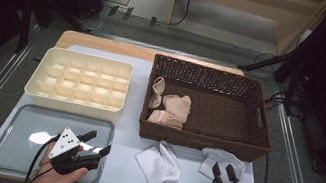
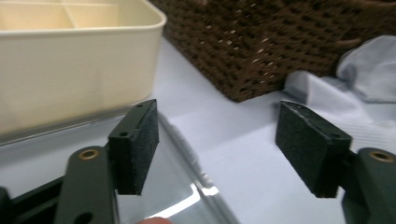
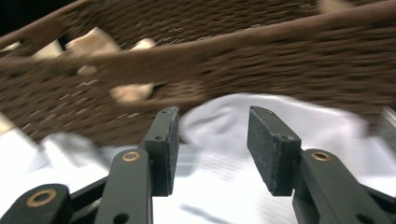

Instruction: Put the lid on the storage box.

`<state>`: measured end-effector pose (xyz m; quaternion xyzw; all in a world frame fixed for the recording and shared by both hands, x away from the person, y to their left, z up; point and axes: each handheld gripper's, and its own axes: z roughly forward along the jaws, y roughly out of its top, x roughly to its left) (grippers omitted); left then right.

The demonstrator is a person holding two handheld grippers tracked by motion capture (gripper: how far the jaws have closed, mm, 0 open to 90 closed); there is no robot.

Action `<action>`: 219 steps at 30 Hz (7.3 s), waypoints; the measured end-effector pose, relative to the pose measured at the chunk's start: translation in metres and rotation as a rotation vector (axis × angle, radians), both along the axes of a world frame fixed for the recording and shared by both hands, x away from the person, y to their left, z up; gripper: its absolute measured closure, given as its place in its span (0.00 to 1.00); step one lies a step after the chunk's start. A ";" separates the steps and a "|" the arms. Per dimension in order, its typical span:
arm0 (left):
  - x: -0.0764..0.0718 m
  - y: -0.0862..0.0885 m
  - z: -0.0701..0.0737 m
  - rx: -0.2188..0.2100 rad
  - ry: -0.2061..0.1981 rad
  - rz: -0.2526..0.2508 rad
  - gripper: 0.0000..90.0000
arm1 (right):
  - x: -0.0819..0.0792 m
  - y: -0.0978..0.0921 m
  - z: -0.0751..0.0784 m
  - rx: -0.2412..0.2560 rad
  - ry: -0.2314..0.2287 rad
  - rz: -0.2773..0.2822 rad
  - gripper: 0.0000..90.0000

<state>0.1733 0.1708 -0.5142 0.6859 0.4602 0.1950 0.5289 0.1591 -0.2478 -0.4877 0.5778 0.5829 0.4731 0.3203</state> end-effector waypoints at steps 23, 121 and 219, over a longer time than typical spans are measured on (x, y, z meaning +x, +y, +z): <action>0.009 -0.010 -0.002 0.017 -0.004 0.005 0.56 | 0.011 0.130 -0.043 -0.192 0.139 0.260 0.41; 0.045 -0.151 -0.029 0.024 0.256 -0.254 0.84 | -0.009 0.053 -0.019 0.021 0.086 0.308 0.99; 0.031 -0.053 -0.018 -0.003 0.157 -0.144 0.73 | 0.016 -0.072 -0.016 0.158 0.125 -0.090 0.95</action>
